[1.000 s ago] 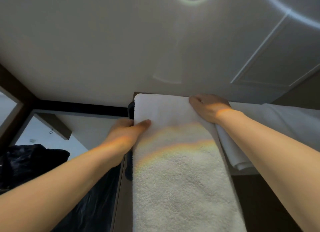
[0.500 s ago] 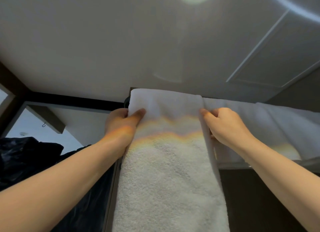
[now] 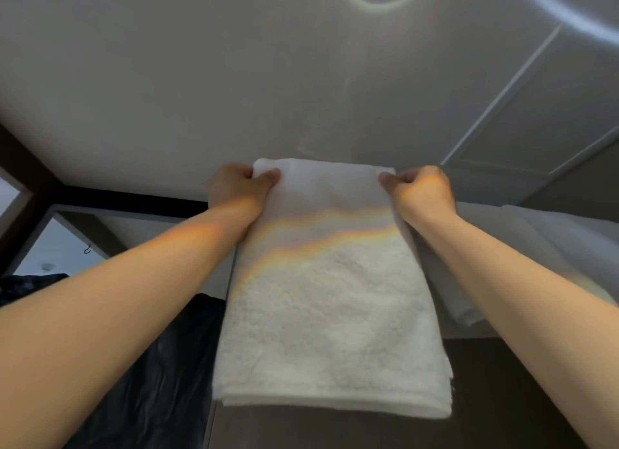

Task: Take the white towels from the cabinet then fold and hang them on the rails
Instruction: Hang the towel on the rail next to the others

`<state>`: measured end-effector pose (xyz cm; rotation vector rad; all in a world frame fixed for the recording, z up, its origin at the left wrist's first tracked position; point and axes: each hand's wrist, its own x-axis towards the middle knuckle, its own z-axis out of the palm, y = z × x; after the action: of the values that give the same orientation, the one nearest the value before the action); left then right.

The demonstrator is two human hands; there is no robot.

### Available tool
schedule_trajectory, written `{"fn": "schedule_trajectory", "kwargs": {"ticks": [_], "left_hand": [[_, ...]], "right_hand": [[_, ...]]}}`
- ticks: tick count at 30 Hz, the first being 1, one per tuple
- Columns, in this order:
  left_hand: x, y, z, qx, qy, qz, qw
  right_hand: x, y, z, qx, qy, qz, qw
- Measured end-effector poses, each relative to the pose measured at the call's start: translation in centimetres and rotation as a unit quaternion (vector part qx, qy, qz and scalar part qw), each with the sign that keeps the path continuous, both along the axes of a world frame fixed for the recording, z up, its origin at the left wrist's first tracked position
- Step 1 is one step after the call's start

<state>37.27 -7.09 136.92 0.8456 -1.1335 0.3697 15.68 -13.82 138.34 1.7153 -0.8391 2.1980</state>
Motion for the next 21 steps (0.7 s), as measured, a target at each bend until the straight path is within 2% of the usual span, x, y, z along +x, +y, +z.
{"fn": "schedule_trajectory", "kwargs": {"ticks": [4, 6, 9, 13, 17, 21], "left_hand": [[0.1, -1.2, 1.7, 0.006, -0.016, 0.043, 0.999], [0.2, -1.7, 1.7, 0.011, -0.009, 0.067, 0.998], [0.8, -1.9, 1.2, -0.007, -0.029, 0.072, 0.997], [1.9, -1.8, 1.2, 0.021, -0.164, 0.163, 0.973], [2.2, -1.3, 0.9, 0.063, -0.192, 0.172, 0.964], [2.3, -1.1, -0.3, 0.028, -0.185, 0.145, 0.971]], "right_hand": [[0.4, -0.9, 2.2, 0.066, 0.036, -0.159, 0.984], [0.6, -0.9, 2.1, 0.059, 0.059, -0.19, 0.978], [0.5, -1.3, 1.5, 0.038, 0.159, -0.169, 0.972], [0.7, -1.4, 1.3, 0.09, 0.23, -0.17, 0.954], [0.9, -0.9, 1.2, 0.1, 0.242, -0.165, 0.951], [0.4, -0.1, -1.4, 0.014, 0.181, -0.085, 0.98]]}}
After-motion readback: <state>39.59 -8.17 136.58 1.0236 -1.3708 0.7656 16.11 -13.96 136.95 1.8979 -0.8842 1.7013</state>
